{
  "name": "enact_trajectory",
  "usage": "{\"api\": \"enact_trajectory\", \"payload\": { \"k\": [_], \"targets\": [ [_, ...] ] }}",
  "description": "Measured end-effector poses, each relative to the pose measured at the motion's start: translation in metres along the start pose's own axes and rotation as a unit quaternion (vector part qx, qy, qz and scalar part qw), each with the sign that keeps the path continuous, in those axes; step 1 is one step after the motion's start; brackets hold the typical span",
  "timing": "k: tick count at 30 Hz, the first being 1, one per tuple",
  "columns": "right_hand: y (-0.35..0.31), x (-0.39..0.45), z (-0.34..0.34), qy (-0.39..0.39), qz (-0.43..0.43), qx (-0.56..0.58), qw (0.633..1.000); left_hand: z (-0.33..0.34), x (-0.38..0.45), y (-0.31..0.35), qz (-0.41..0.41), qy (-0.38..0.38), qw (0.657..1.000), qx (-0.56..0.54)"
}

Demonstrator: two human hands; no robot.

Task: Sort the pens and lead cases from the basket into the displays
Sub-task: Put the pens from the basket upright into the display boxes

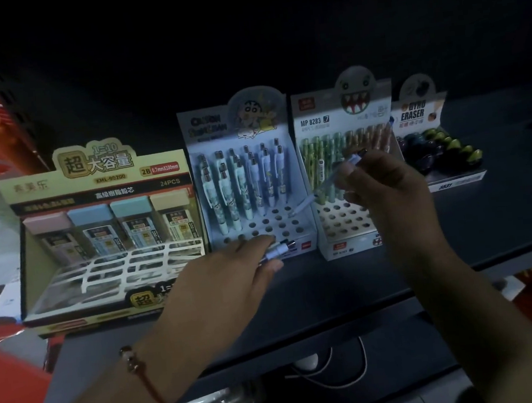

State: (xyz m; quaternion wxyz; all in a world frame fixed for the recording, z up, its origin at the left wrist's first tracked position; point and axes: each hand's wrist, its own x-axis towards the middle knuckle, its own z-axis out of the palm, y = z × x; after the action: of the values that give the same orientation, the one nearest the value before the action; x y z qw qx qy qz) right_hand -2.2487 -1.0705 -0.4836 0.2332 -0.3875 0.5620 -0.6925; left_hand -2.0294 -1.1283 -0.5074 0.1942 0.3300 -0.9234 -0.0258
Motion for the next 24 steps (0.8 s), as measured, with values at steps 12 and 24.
{"api": "enact_trajectory", "payload": {
  "k": [12, 24],
  "targets": [
    [0.018, 0.010, 0.041, -0.045, -0.113, -0.085, 0.989, 0.001, 0.002, -0.004, 0.006, 0.003, 1.000, 0.001],
    [0.031, 0.028, 0.066, -0.007, -0.117, -0.226, 0.967, 0.002, 0.006, -0.014, 0.008, 0.026, 1.000, 0.013]
  ]
}}
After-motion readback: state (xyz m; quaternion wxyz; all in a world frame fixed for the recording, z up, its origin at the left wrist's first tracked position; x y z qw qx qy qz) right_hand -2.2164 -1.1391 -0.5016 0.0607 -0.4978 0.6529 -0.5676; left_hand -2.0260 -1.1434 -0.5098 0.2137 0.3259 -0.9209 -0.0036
